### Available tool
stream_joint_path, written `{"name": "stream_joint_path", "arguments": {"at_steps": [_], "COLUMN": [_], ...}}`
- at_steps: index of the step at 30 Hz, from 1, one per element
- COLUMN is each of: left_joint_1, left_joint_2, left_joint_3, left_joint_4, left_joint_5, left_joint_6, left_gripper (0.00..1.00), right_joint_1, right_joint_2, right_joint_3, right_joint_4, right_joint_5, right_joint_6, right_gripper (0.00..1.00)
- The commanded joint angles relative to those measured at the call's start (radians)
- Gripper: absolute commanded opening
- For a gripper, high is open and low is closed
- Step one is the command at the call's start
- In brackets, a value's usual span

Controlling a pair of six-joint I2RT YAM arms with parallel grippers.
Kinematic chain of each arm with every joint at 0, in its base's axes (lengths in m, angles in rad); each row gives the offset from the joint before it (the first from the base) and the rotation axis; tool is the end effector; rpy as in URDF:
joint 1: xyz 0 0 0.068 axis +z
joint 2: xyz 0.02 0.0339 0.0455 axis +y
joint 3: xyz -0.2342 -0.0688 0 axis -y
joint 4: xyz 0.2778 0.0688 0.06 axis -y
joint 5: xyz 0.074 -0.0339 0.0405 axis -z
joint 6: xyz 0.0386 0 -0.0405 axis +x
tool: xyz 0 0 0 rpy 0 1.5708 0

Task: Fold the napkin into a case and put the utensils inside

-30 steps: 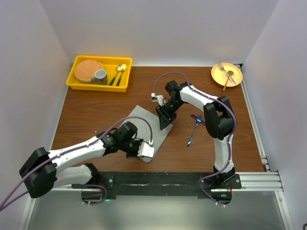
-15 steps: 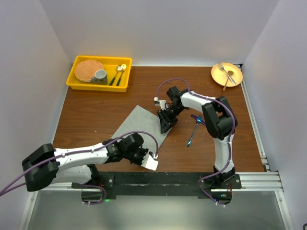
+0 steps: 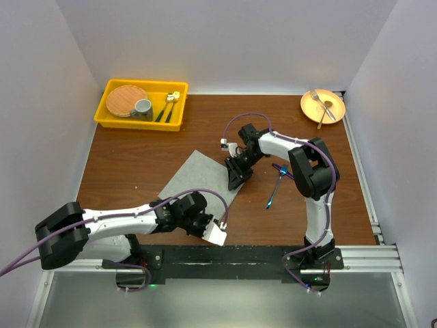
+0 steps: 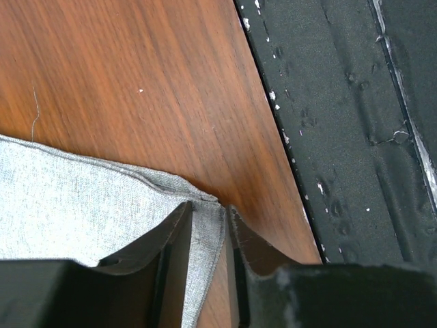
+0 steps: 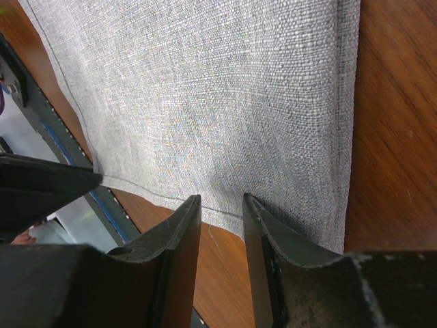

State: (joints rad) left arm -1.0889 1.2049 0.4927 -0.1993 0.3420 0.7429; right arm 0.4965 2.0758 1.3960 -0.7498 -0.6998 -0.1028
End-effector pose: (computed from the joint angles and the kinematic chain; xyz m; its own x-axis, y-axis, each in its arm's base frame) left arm 0.1059 -0.2304 0.1088 0.3593 0.6881 -0.6305 0.9328 -0.2863 0.2191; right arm 0.3413 0.2132 0.0880 -0.8203 -0.5337 -0.2054 -0.5311 0.5777 0.6198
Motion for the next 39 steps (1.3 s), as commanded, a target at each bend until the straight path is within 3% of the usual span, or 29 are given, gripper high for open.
{"name": "stream_joint_path", "arguments": {"at_steps": [1, 9, 15, 20, 29, 34, 39], "left_joint_1": [-0.006, -0.005, 0.017, 0.156, 0.382, 0.504, 0.589], "left_joint_2": [-0.002, -0.039, -0.128, -0.145, 0.011, 0.143, 0.293], "left_joint_3": [0.000, 0.010, 0.030, 0.085, 0.236, 0.313, 0.431], "left_joint_4": [0.037, 0.017, -0.035, -0.080, -0.038, 0.004, 0.031], "left_joint_5": [0.003, -0.029, -0.022, 0.041, 0.115, 0.153, 0.183], "left_joint_6": [-0.017, -0.023, -0.008, 0.013, 0.039, 0.056, 0.055], "left_gripper": [0.24, 0.00, 0.00, 0.00, 0.00, 0.00, 0.00], "right_joint_1": [0.007, 0.005, 0.007, 0.007, -0.021, -0.085, -0.111], "right_joint_2": [-0.022, -0.034, -0.049, -0.063, -0.068, -0.042, 0.000], "right_joint_3": [-0.037, -0.060, -0.075, -0.063, 0.101, 0.210, 0.267], "right_joint_4": [0.030, 0.027, 0.017, -0.009, -0.083, -0.125, -0.144], "right_joint_5": [0.034, 0.026, 0.016, -0.033, -0.125, -0.118, -0.087], "right_joint_6": [-0.006, -0.009, -0.012, -0.008, 0.022, 0.000, -0.018], "right_gripper": [0.36, 0.36, 0.36, 0.39, 0.48, 0.64, 0.72]}}
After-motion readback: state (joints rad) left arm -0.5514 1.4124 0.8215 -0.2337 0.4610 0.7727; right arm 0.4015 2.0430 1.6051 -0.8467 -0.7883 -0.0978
